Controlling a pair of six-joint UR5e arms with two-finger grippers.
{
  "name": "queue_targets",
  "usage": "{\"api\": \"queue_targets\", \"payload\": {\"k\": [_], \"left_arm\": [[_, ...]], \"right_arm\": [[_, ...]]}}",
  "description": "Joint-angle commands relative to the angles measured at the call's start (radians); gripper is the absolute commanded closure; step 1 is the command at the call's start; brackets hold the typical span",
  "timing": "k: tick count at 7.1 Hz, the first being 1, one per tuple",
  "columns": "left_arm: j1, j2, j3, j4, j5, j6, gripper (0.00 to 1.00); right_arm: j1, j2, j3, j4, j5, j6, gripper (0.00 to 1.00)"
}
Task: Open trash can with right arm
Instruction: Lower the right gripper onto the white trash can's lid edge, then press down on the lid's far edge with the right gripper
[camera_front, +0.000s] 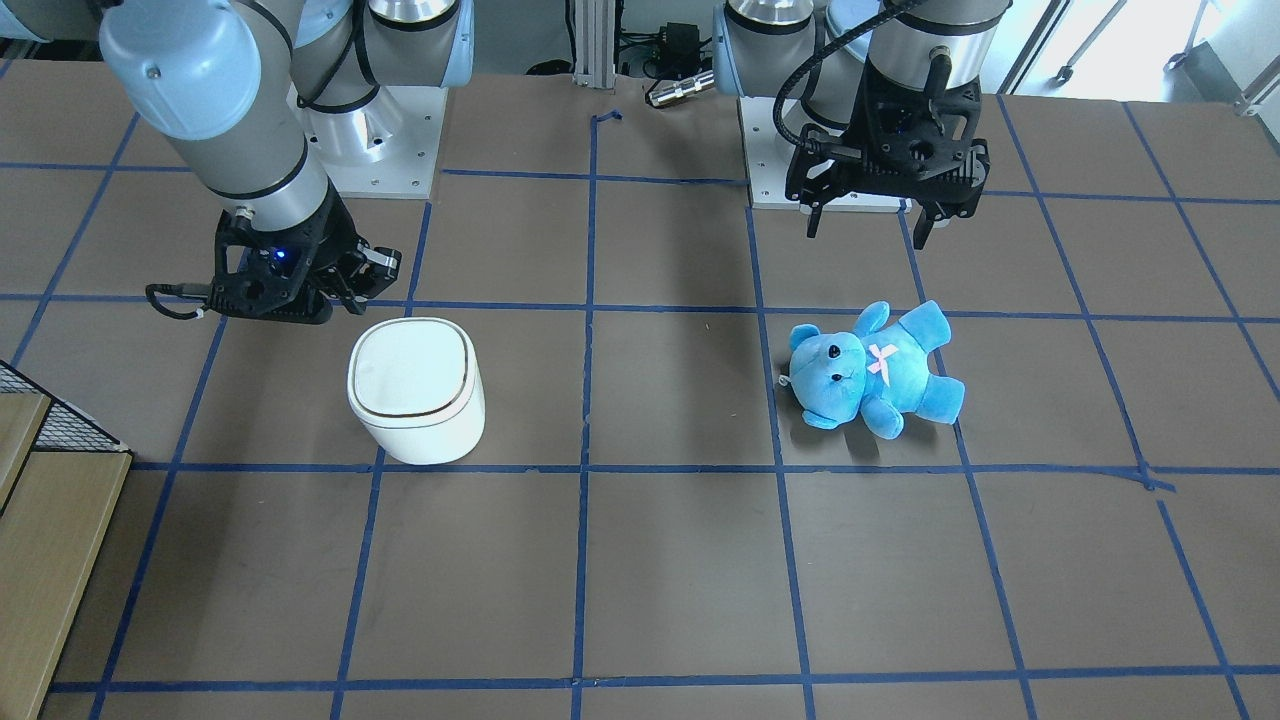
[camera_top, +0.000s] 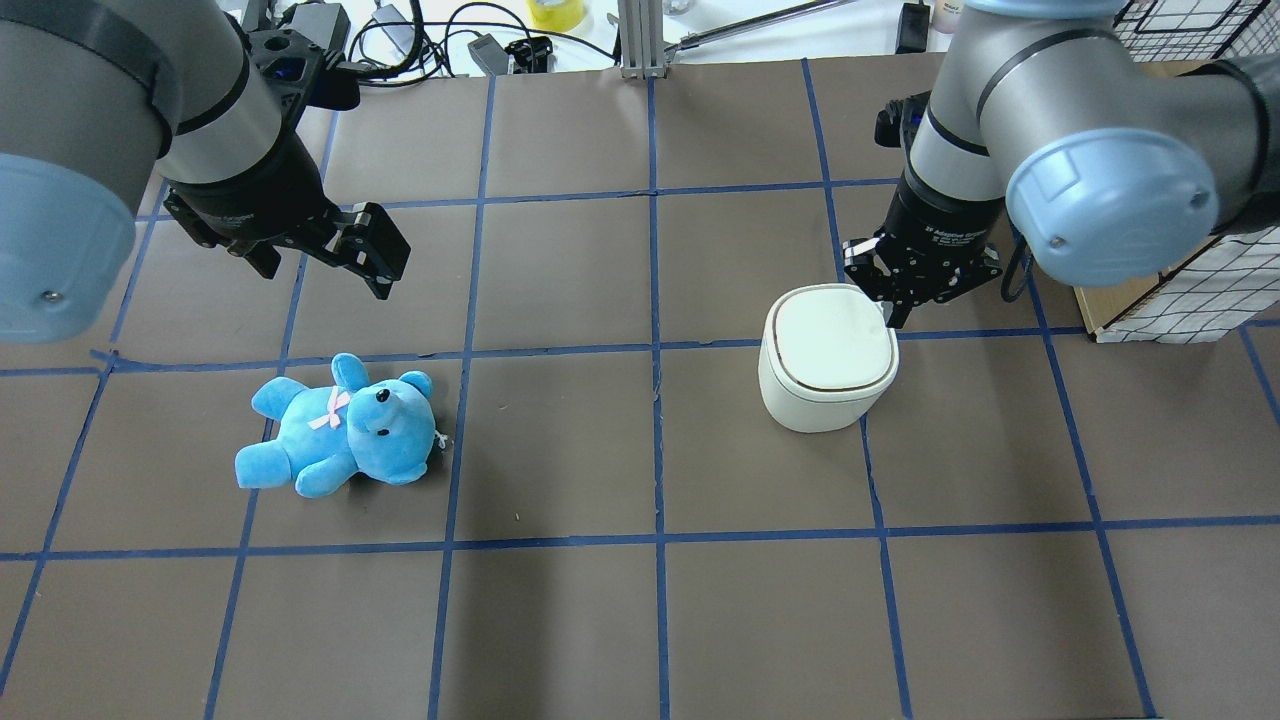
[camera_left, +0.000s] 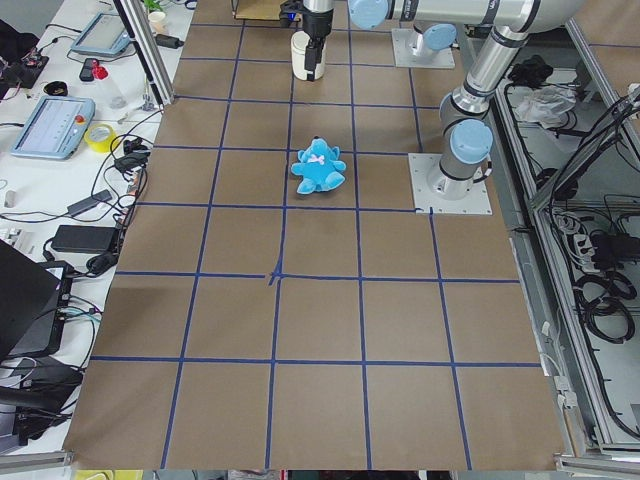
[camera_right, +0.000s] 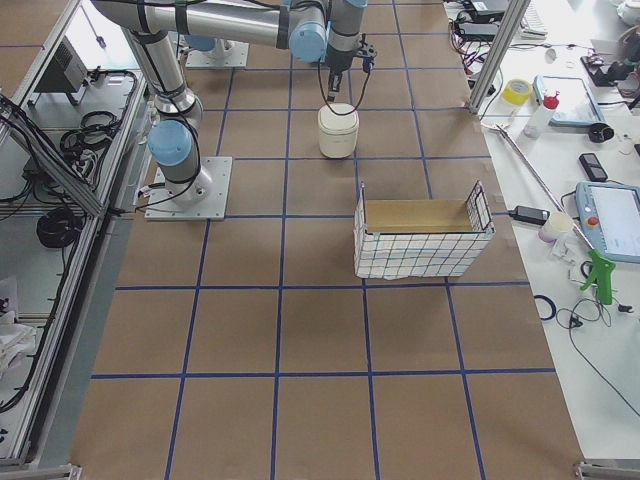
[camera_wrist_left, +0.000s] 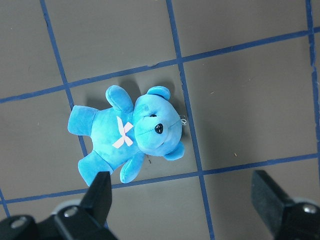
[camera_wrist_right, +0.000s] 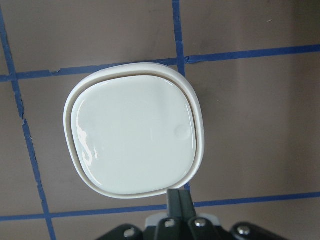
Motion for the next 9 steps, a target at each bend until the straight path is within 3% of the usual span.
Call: {"api": "queue_targets", "payload": {"k": [1,9], "left_arm": [[0.0,0.0,0.0,0.0,0.0,0.0,0.0],[0.0,0.0,0.0,0.0,0.0,0.0,0.0]], "right_arm": [[0.0,0.048,0.055,-0.101,-0.007,-0.004,1.0],[-0.002,0.102,0.056,-0.143,-0.009,-0.003,1.0]]}}
